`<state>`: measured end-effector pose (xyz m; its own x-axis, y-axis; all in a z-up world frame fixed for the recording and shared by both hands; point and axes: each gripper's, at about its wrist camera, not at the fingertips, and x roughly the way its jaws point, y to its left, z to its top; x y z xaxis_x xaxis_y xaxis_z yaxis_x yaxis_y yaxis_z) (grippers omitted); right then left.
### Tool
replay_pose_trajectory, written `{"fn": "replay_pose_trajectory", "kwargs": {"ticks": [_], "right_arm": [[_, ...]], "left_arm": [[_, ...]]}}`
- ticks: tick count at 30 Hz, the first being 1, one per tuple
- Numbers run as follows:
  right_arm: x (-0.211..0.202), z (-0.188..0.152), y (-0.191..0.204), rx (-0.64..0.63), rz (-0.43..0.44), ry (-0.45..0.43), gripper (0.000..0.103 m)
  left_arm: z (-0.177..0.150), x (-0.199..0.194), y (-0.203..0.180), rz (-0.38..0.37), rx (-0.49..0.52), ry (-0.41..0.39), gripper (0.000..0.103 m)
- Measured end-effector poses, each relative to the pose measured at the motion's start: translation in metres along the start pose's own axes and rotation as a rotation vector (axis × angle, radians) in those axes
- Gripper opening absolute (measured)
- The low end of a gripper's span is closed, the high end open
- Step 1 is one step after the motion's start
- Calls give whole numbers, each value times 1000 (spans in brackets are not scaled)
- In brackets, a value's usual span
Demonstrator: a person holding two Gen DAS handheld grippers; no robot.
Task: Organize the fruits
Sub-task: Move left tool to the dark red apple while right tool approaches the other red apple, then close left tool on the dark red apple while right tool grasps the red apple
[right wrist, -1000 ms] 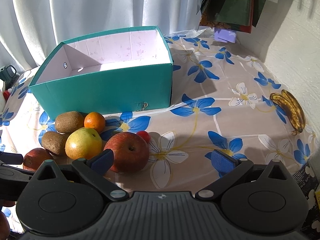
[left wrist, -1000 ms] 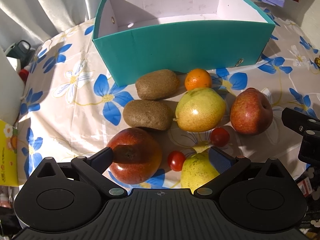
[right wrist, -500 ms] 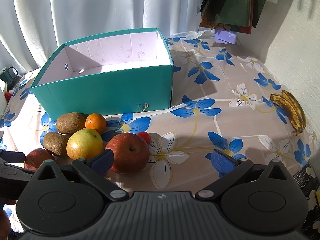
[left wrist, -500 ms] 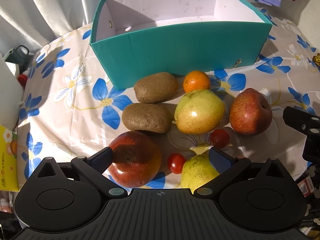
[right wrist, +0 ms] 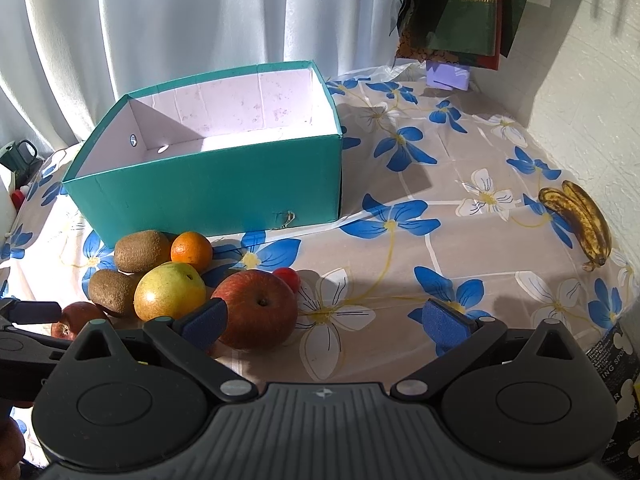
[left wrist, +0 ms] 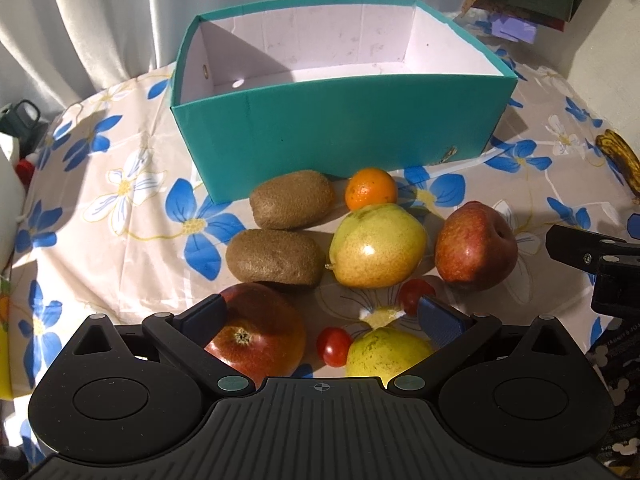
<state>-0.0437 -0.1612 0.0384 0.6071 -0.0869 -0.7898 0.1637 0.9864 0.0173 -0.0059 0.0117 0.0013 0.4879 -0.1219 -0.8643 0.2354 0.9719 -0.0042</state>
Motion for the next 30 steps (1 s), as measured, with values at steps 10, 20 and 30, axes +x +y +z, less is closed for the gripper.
{"fn": "replay_pose_trajectory", "kwargs": {"ticks": [10, 20, 30], "right_arm": [[5, -3, -7, 29, 3, 16, 103], [22, -4, -2, 23, 20, 66, 103], [42, -2, 4, 10, 36, 119, 103]], "left_arm": [[-16, -10, 29, -120, -75, -110, 103], [-24, -3, 52, -132, -75, -128, 103], [-24, 25, 58, -125, -70, -55, 103]]}}
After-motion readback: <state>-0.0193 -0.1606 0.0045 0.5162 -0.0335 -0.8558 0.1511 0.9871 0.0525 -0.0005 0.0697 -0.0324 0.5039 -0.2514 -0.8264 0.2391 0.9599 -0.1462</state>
